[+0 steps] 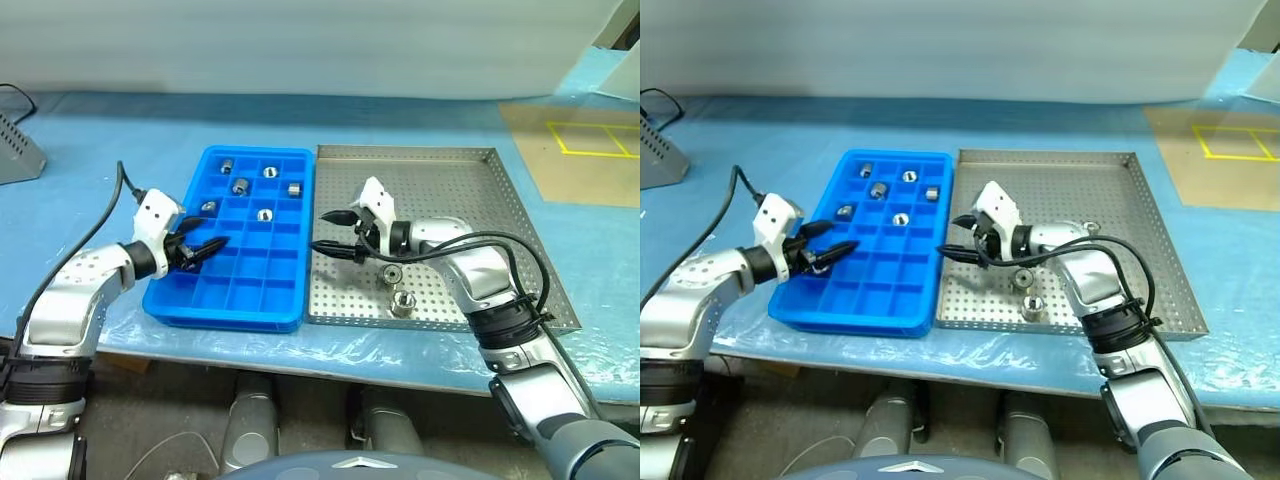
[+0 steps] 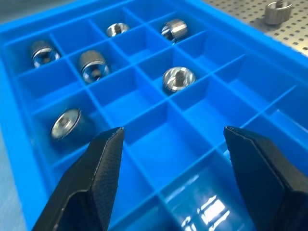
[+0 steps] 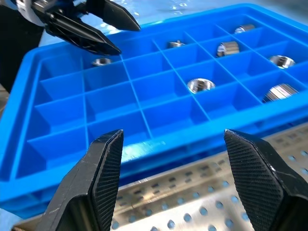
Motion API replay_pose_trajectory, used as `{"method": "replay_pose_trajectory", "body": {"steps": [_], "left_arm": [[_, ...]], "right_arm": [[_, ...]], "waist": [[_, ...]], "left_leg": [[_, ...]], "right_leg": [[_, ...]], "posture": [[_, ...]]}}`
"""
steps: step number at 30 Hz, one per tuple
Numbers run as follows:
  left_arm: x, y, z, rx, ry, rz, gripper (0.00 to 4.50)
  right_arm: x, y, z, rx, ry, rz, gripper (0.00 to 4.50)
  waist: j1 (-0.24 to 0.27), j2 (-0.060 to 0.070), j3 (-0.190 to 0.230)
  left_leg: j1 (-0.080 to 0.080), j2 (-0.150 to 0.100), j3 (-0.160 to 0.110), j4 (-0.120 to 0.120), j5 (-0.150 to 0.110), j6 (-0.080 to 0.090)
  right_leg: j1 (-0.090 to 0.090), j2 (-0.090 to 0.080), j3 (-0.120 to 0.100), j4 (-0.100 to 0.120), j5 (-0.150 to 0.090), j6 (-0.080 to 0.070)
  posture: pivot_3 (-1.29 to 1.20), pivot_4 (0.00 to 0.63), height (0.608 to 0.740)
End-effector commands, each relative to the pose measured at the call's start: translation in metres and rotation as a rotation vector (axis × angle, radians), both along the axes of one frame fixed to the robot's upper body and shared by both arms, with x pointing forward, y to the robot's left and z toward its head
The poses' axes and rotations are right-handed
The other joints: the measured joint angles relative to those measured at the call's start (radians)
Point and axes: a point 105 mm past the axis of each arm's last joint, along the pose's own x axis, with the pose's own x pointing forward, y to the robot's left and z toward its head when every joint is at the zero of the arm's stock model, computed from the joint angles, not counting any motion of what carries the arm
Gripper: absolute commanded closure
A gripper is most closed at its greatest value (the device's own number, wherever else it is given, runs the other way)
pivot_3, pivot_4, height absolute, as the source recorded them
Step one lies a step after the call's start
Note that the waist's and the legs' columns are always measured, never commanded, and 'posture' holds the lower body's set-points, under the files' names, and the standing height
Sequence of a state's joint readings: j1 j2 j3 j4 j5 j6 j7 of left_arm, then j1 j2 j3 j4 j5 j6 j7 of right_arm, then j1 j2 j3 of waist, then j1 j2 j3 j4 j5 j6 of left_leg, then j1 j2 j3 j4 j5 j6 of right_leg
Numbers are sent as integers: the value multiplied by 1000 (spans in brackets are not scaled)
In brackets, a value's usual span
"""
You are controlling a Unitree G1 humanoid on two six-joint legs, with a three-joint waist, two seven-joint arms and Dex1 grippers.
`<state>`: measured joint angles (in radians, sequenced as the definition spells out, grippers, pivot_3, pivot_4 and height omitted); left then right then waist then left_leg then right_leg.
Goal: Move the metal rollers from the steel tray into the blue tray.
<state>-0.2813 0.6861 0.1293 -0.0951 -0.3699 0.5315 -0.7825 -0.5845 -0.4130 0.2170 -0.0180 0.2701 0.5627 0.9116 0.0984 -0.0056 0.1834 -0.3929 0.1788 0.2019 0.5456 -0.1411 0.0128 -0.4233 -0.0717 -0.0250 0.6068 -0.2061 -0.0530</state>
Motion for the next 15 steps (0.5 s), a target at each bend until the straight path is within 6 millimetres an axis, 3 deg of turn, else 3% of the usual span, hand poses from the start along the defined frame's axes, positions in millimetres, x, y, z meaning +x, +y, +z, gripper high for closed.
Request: {"method": "replay_pose_trajectory", "body": {"steps": [1, 6, 13, 15], "left_arm": [[4, -11, 12, -6, -43, -46, 1010], [-1, -49, 43, -92, -134, -229, 1010], [12, -92, 49, -57, -141, -434, 1010], [14, -114, 46, -52, -134, -526, 1010]], "right_arm": [[-4, -1, 14, 29, -52, -2, 1129], [-8, -16, 25, 48, -59, -39, 1129], [-15, -64, 24, -4, -60, -183, 1129], [-15, -78, 26, -9, -70, -246, 1129]], "waist": [[-3, 0, 0], [-6, 0, 0], [-7, 0, 0], [-15, 0, 0]], "left_leg": [[0, 0, 0, 0, 0, 0], [0, 0, 0, 1, 0, 0], [0, 0, 0, 2, 0, 1], [0, 0, 1, 3, 0, 1]], "right_leg": [[0, 0, 0, 0, 0, 0], [0, 0, 0, 0, 0, 0], [2, 0, 0, 0, 0, 0], [2, 0, 0, 0, 0, 0]], "posture": [[20, 150, 740], [-50, 150, 740], [-156, 150, 740], [-203, 150, 740]]}}
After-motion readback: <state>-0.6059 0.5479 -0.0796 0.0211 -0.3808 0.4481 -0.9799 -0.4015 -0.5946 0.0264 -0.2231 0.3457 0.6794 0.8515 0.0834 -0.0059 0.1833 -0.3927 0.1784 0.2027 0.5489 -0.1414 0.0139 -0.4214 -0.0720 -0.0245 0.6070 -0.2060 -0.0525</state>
